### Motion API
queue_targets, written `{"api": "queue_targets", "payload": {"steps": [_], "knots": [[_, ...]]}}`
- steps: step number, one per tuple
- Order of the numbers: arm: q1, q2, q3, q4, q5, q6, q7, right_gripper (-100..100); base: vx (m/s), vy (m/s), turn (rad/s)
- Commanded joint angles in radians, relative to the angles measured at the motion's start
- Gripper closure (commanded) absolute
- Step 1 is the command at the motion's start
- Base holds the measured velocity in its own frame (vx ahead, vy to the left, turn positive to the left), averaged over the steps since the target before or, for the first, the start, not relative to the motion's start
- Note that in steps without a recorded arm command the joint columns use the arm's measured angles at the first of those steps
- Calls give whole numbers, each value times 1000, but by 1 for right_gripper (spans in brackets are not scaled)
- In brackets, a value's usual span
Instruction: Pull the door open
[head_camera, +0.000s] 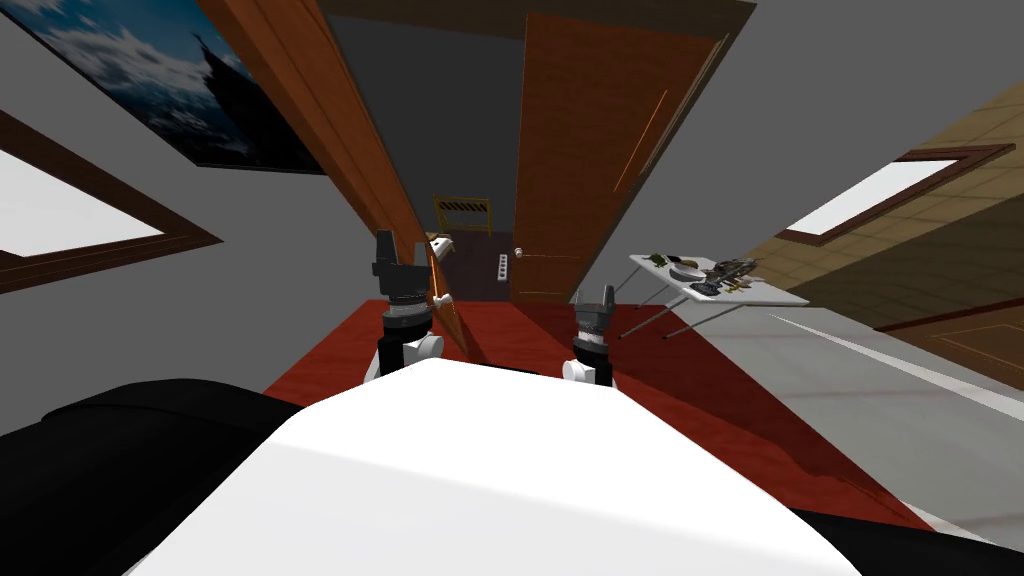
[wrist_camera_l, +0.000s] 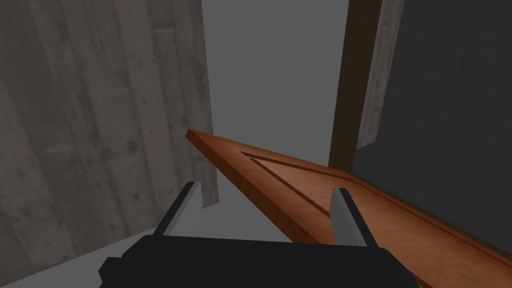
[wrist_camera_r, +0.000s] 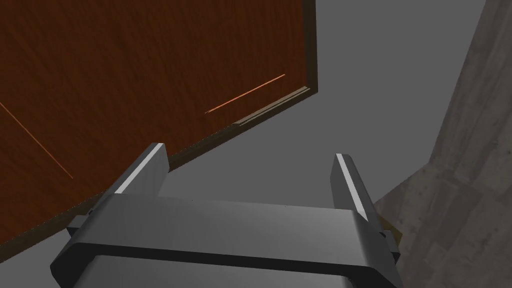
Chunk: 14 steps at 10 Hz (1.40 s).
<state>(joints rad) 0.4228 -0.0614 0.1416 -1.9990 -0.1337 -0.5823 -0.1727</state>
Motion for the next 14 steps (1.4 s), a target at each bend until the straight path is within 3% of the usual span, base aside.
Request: {"api": "queue_targets", "payload": {"steps": [1,14], "knots": [[-10,-6,15,26,-22,-5,-29,-100,122,7,32],[-146,-36,164,347,-229,-91,-281,-100,111,19,47]]}}
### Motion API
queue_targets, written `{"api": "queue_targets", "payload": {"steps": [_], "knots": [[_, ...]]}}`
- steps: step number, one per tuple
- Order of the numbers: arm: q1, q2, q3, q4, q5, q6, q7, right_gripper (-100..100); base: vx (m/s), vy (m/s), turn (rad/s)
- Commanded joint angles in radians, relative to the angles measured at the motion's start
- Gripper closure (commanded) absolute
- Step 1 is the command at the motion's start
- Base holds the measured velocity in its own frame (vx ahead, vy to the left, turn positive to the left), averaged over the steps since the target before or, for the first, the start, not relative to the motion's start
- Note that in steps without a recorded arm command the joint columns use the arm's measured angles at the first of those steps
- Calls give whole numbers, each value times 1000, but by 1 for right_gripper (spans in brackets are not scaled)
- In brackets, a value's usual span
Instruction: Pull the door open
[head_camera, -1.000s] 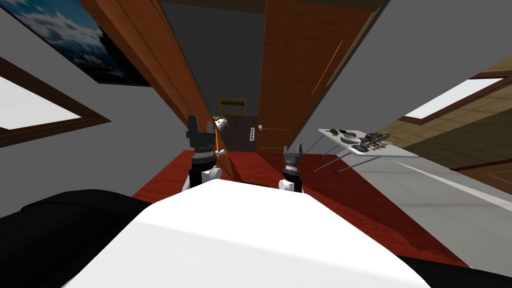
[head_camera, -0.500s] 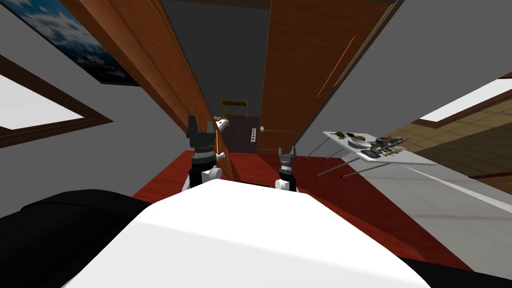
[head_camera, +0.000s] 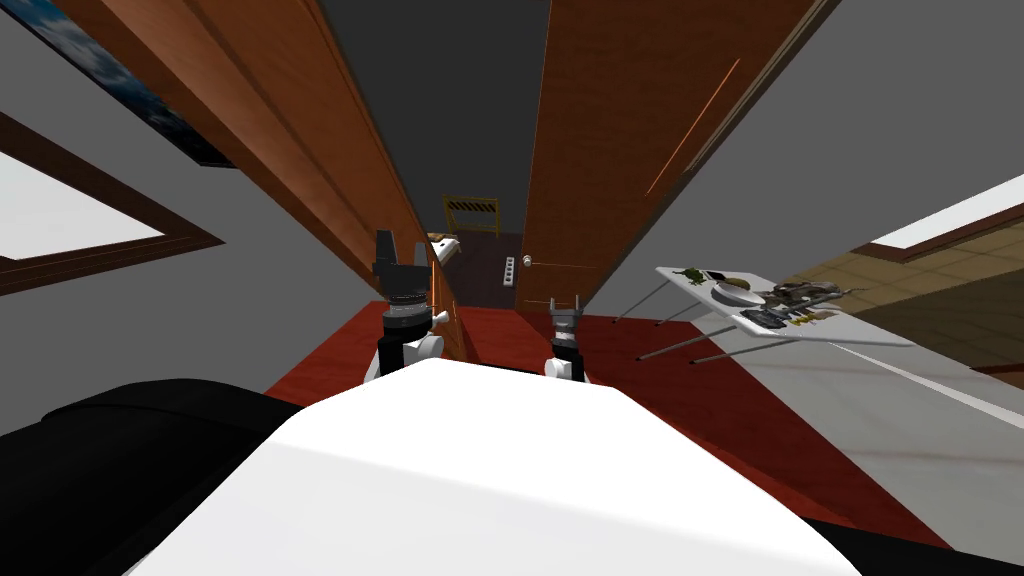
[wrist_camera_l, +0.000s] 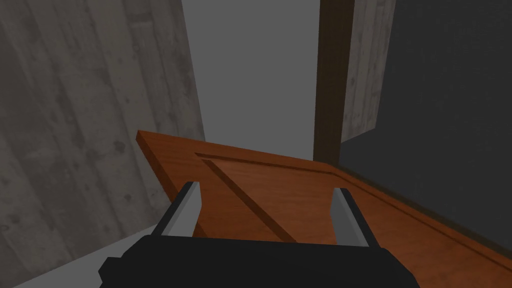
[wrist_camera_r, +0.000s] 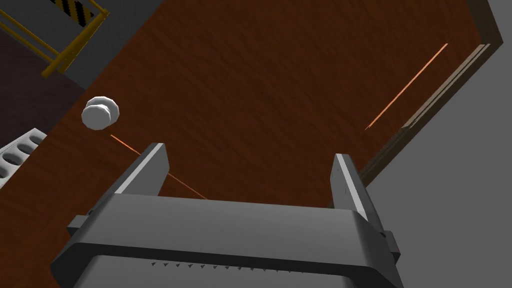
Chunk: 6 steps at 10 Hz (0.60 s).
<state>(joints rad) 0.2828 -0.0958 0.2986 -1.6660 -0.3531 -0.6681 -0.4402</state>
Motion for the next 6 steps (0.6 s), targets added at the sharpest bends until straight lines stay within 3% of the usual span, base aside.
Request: {"api": "queue_targets", "payload": {"steps": [1,6], "knots": [[-15,-3,17,37,-25,-11,-32,-100,82,-11,42],[-64,-9,71,153,-99,-41,-122,-100,97,13,39]]}}
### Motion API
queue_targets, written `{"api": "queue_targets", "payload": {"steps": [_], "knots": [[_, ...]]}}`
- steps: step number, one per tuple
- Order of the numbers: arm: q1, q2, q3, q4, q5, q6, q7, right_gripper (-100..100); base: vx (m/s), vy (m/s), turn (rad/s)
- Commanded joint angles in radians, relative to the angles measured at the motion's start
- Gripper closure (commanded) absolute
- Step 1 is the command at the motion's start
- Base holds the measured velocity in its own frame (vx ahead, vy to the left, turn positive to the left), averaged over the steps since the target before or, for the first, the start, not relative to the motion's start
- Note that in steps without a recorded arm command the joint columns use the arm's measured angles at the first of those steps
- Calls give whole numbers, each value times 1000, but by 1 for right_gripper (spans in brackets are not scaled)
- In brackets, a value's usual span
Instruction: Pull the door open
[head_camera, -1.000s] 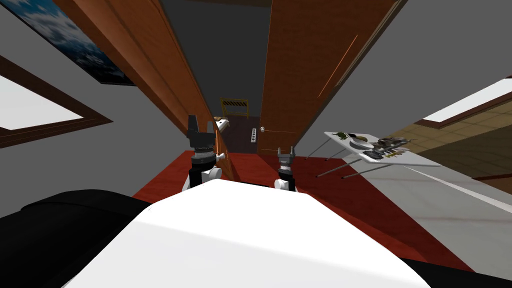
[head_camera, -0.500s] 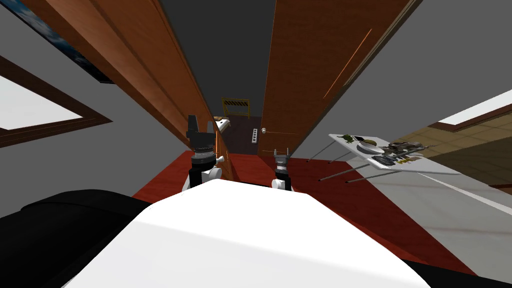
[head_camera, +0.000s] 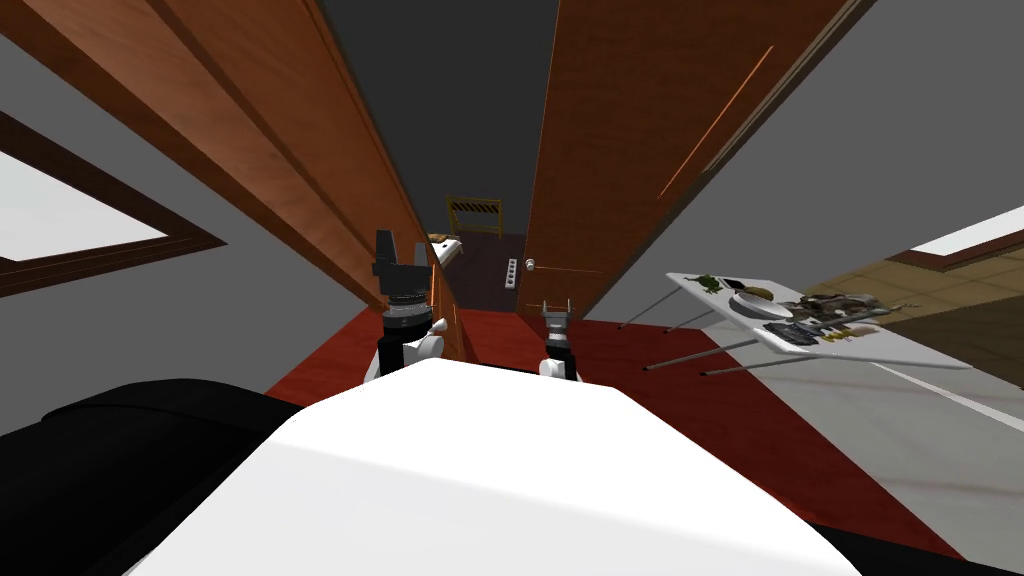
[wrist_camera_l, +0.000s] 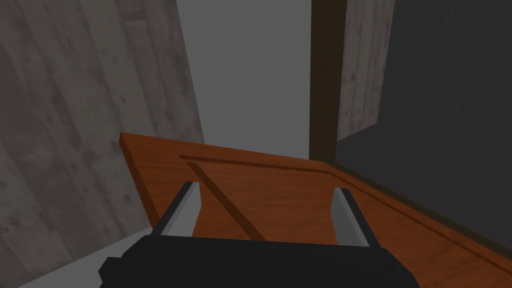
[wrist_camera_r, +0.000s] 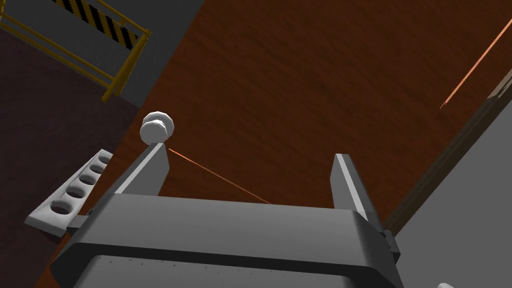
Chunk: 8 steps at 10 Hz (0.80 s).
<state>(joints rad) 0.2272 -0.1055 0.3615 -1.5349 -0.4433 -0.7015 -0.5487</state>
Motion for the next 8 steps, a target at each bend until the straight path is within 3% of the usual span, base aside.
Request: {"api": "queue_targets", "payload": {"steps": [1,8], "knots": [[-18,0,18,45,-24,-14,-32,-100,93,8,38],[-86,-7,92,205,-126,-56,-156,-100,94,9,32]]}}
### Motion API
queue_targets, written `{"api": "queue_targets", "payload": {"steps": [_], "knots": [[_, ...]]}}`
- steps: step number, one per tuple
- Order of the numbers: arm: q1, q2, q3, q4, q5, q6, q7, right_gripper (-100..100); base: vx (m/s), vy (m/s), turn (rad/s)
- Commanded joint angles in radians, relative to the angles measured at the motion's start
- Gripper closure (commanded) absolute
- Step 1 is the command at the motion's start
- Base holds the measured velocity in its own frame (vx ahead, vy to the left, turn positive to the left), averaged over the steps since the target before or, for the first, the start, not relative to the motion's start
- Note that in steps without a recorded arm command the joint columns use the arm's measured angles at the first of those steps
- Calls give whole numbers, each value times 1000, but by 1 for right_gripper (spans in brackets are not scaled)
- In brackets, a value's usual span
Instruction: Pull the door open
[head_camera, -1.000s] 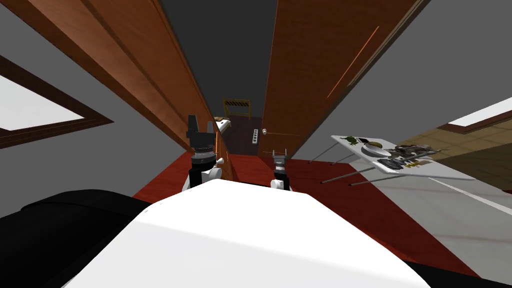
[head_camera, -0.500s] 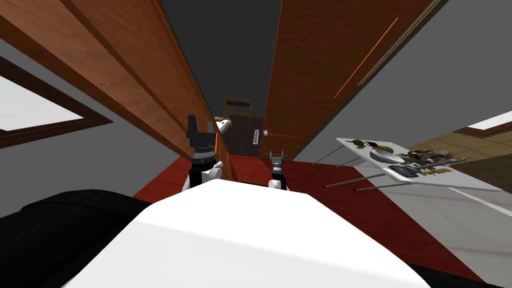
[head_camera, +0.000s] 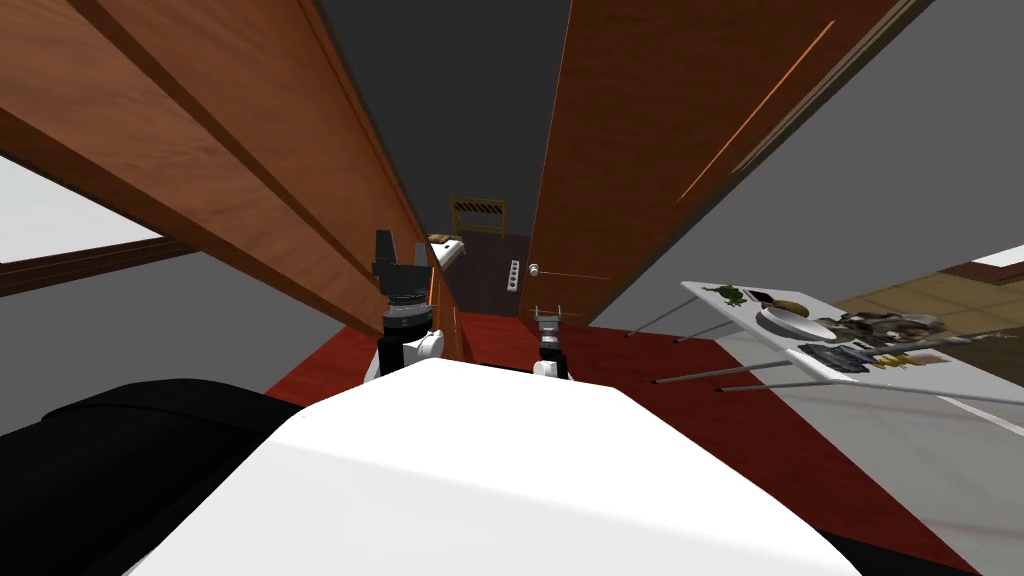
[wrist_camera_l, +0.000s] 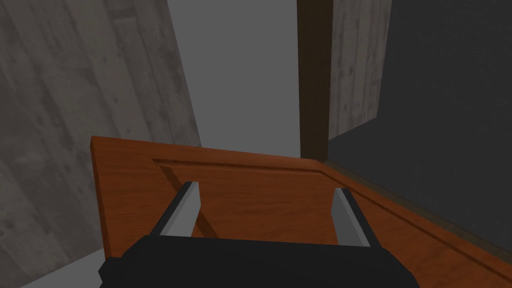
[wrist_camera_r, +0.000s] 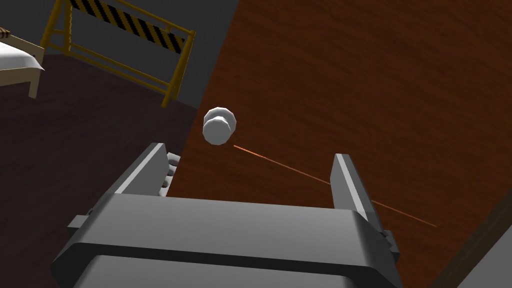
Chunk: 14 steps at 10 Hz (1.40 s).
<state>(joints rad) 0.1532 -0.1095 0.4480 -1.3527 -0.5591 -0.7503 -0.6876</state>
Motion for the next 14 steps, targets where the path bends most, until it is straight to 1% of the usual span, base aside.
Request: {"api": "queue_targets", "payload": {"steps": [1,6,7,14], "knots": [[-21,-3,16,46,-25,-13,-35,-100,106,-6,33],[-66,-6,64,152,-93,-41,-118,-100,90,6,23],[-83,-7,83,193,-118,-51,-149,-100,135,6,28],[-136,-10,141,320,-199,-85,-247,-100,108,-6,5]]}}
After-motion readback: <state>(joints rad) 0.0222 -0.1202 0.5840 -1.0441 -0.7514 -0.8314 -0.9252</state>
